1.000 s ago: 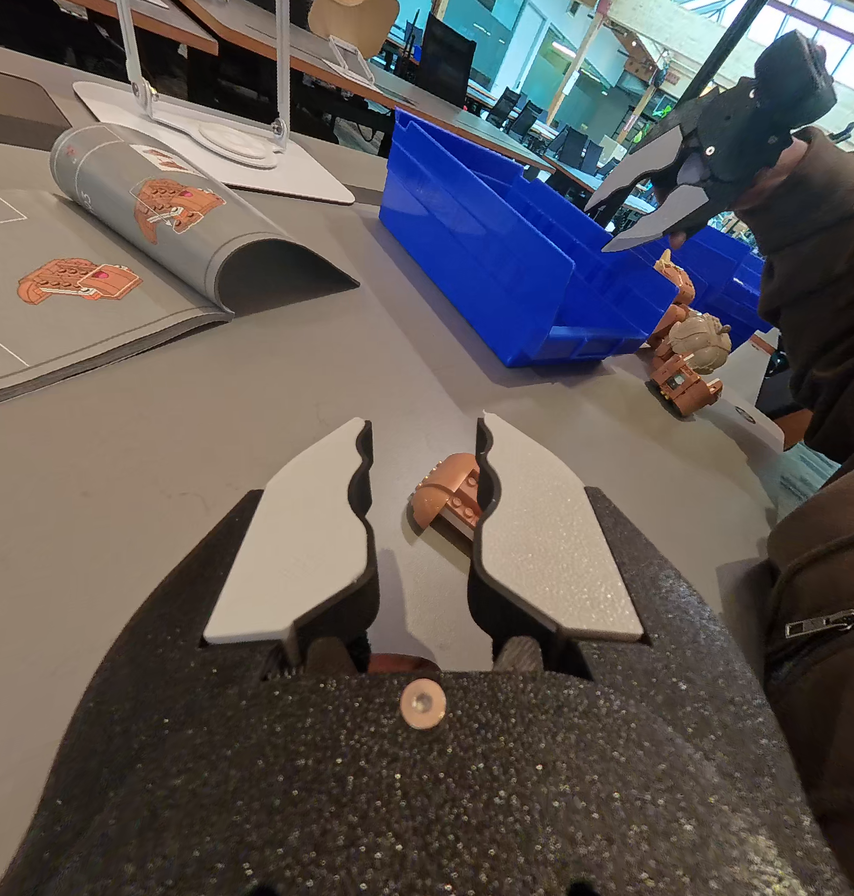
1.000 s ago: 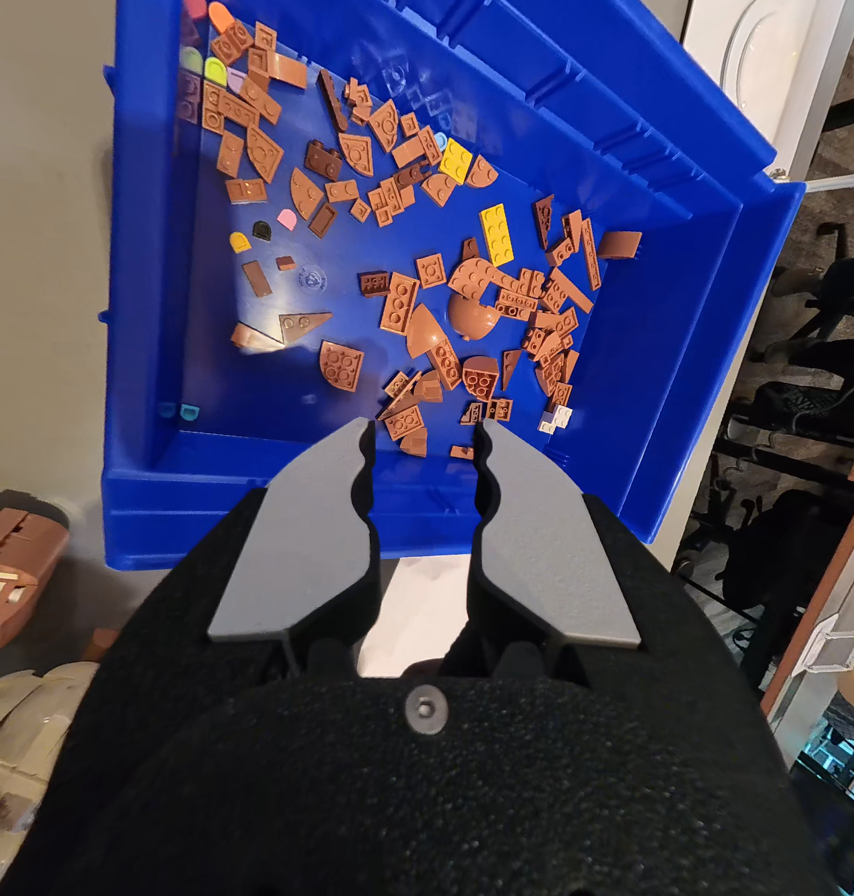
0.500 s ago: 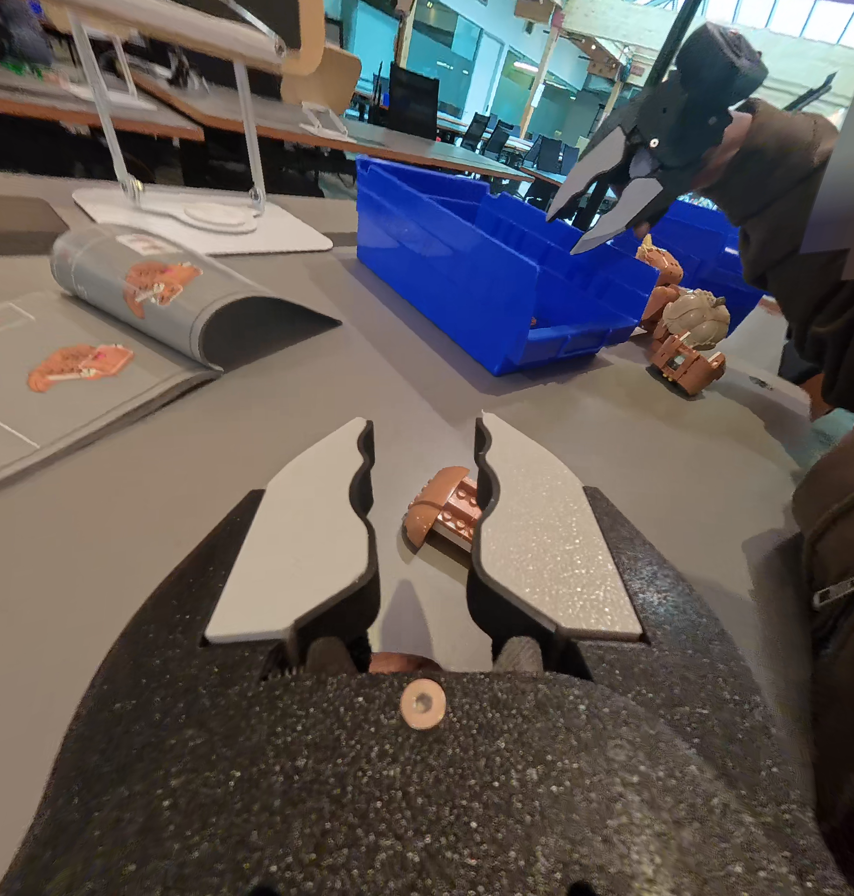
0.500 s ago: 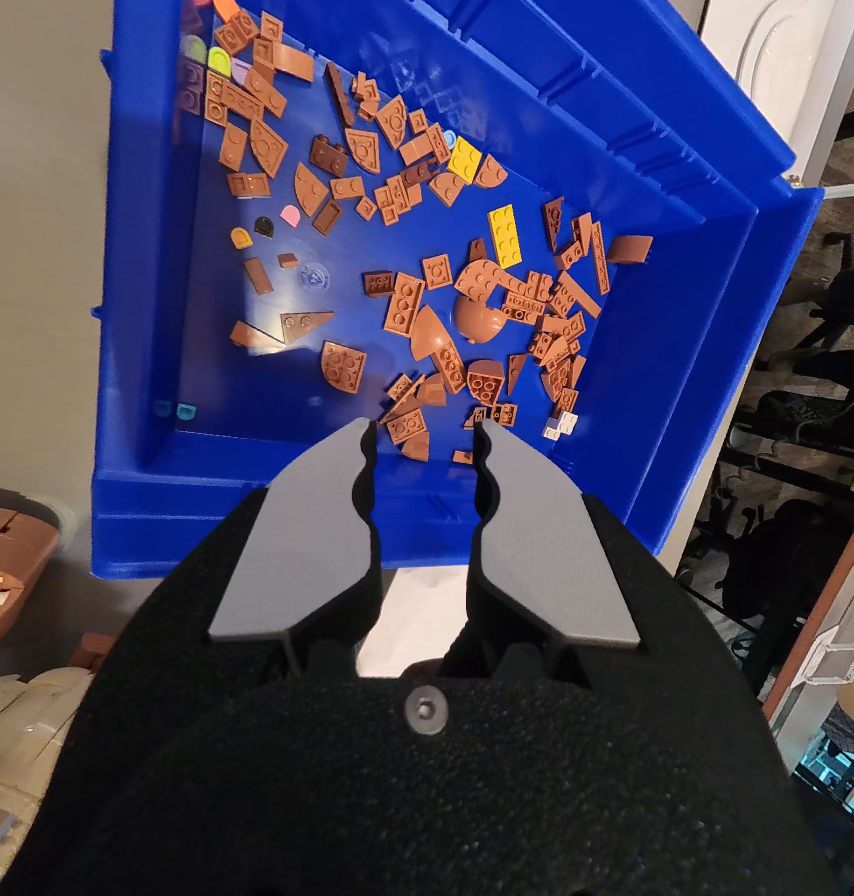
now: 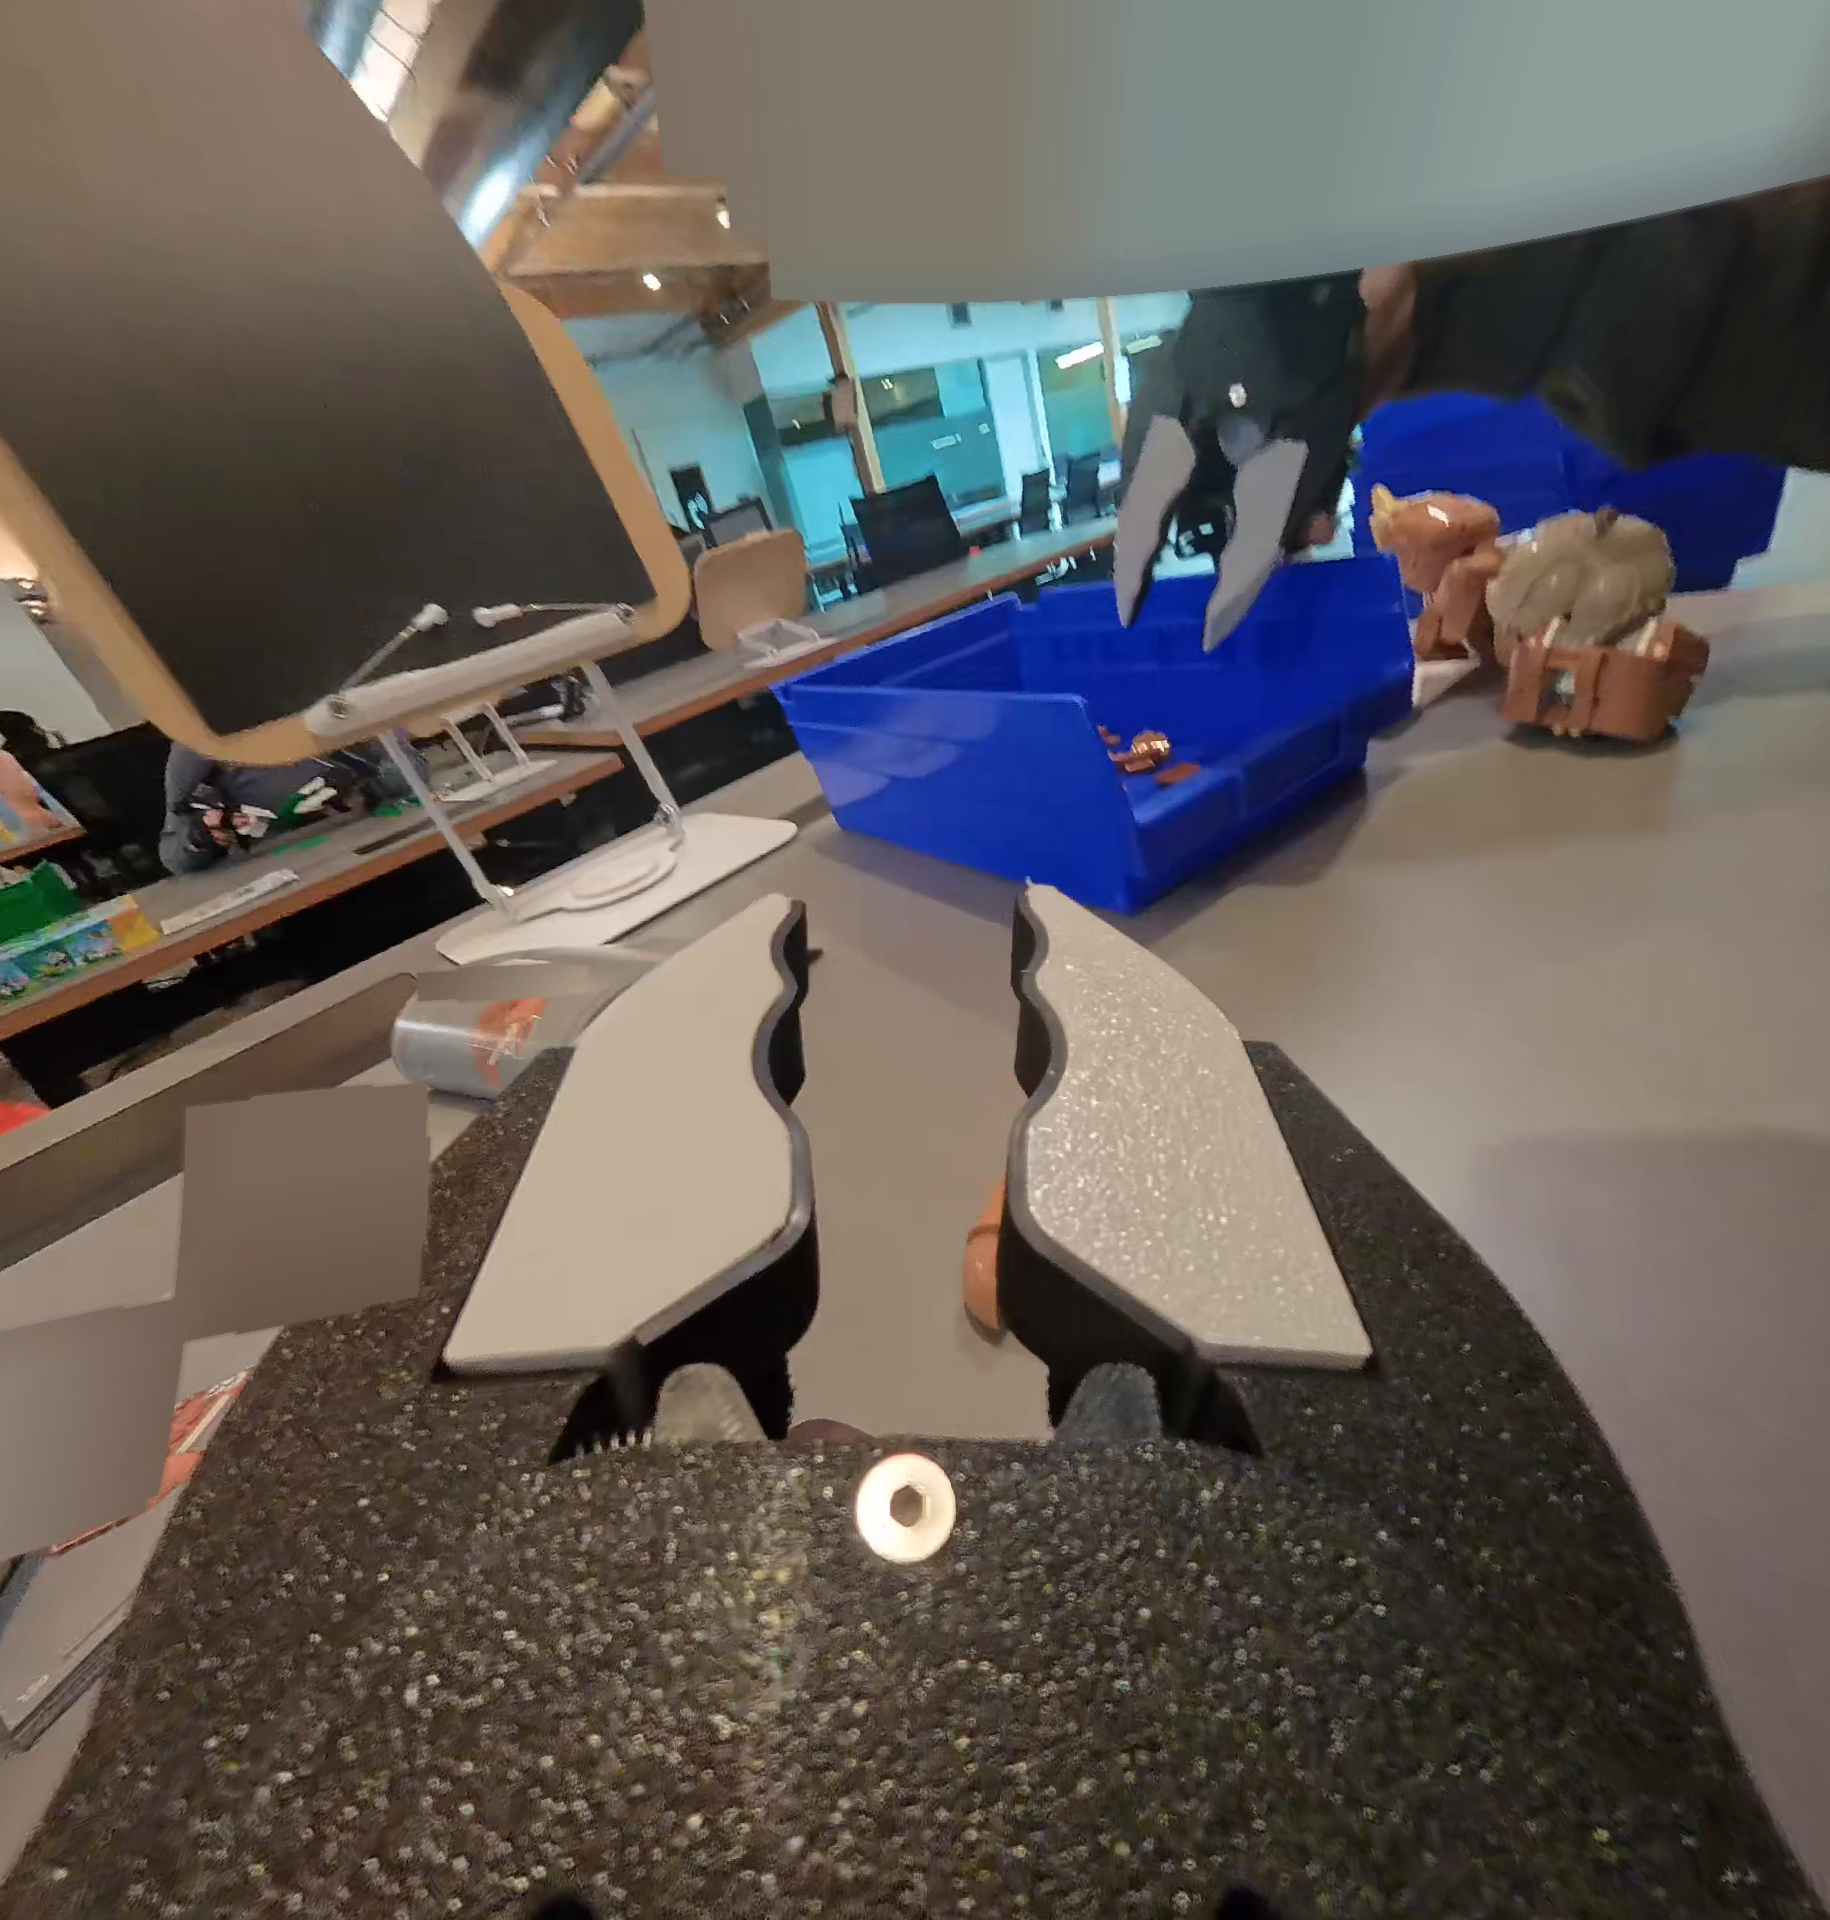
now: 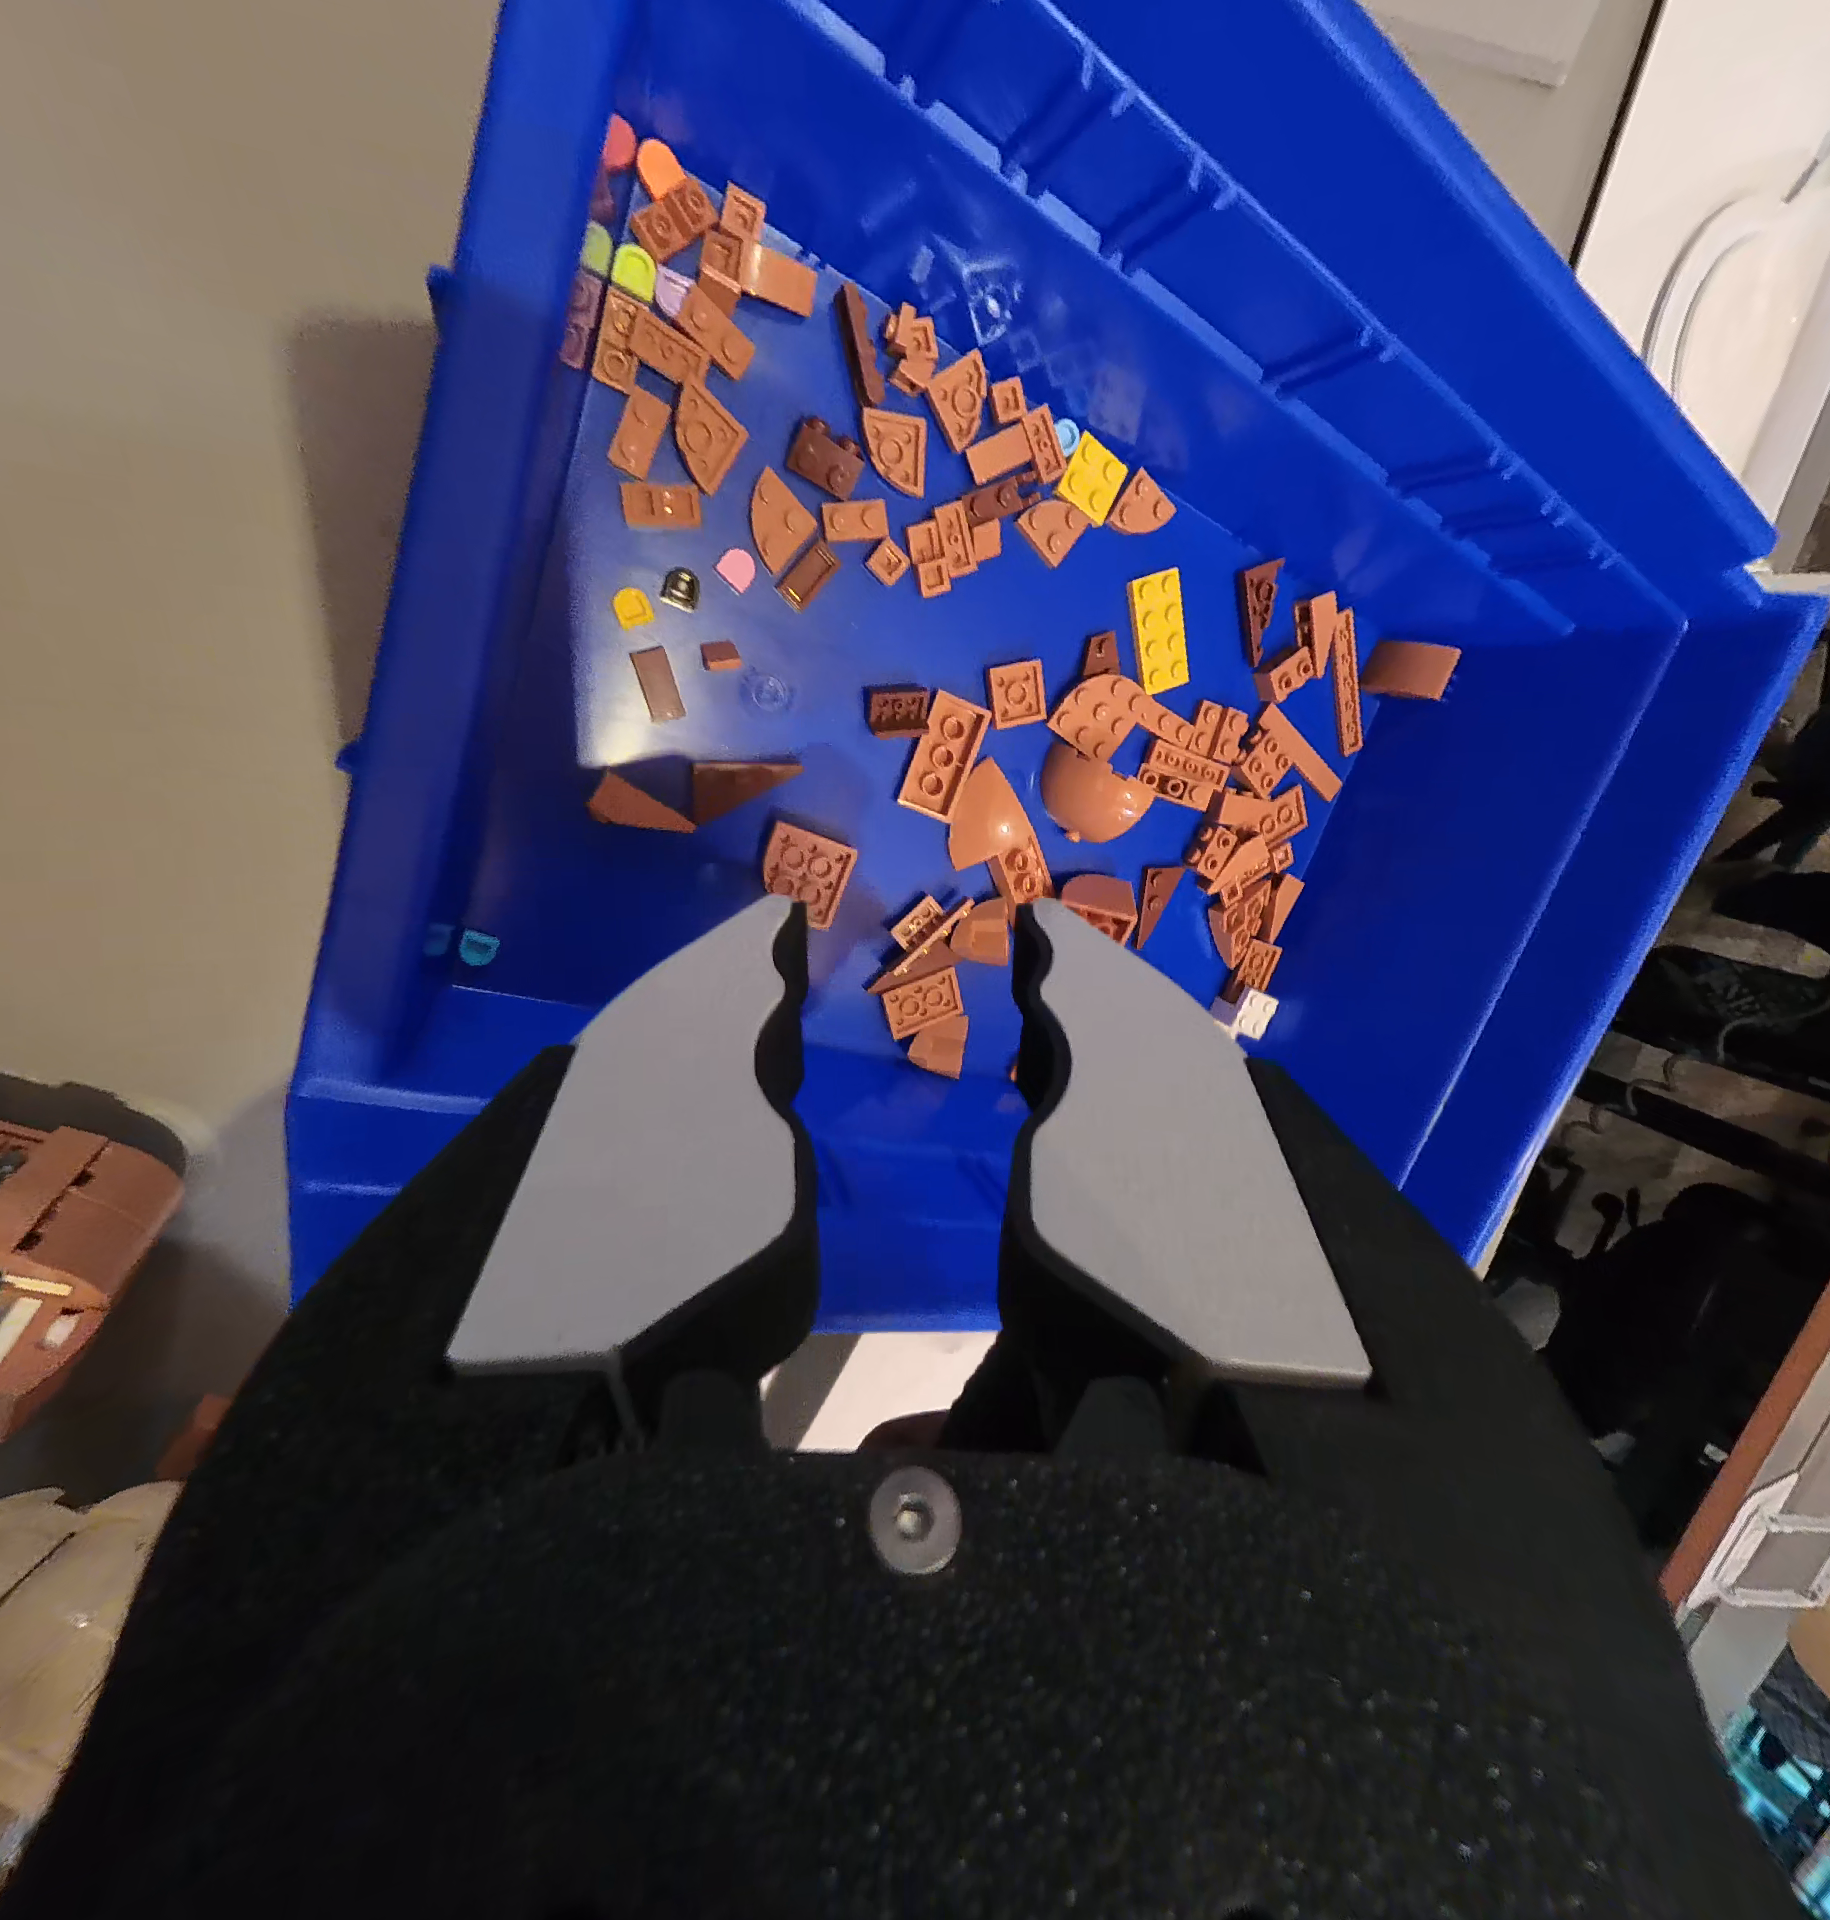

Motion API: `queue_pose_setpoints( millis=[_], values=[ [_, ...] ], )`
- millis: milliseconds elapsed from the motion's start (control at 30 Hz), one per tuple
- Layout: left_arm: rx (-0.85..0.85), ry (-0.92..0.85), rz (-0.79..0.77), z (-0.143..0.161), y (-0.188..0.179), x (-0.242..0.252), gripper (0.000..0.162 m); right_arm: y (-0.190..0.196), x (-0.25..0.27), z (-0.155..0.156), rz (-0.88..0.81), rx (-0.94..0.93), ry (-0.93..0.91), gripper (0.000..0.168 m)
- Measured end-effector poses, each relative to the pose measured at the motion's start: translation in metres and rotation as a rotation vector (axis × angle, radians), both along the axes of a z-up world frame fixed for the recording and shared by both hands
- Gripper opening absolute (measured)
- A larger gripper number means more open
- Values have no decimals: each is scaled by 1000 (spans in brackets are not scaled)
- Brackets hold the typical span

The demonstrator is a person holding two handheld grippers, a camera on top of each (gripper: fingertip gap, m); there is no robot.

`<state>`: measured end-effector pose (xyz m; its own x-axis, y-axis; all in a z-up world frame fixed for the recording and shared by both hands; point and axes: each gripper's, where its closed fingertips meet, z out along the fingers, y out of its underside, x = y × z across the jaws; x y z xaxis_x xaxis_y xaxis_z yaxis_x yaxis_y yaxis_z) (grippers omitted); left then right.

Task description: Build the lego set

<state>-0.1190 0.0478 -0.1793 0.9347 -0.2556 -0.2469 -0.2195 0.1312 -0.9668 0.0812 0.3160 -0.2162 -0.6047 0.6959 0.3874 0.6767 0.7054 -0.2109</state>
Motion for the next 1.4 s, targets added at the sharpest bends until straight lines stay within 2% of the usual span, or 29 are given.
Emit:
queue_pose_setpoints(
  millis=[200, 333, 467, 667, 867, 1067, 1400],
  values=[
    [107, -92, 64, 21, -5, -19, 40, -32, -21, -13, 132, -84, -43, 34],
    [130, -71, 76, 25, -5, -17, 40, -53, -42, -36, 199, -190, -149, 31],
    [26, -47, 114, 9, 1, -19, 40, -60, -50, -60, 224, -227, -259, 23],
    [-112, -25, 138, -14, 10, -22, 40, -52, -51, -78, 203, -200, -314, 17],
    [-185, 44, 152, -29, 14, -19, 40, -48, -55, -80, 184, -172, -312, 14],
    [-217, 40, 153, -35, 15, -20, 40, -54, -53, -83, 182, -202, -331, 21],
    [-220, 46, 157, -35, 14, -21, 40, -52, -52, -78, 186, -188, -309, 19]
  ],
)
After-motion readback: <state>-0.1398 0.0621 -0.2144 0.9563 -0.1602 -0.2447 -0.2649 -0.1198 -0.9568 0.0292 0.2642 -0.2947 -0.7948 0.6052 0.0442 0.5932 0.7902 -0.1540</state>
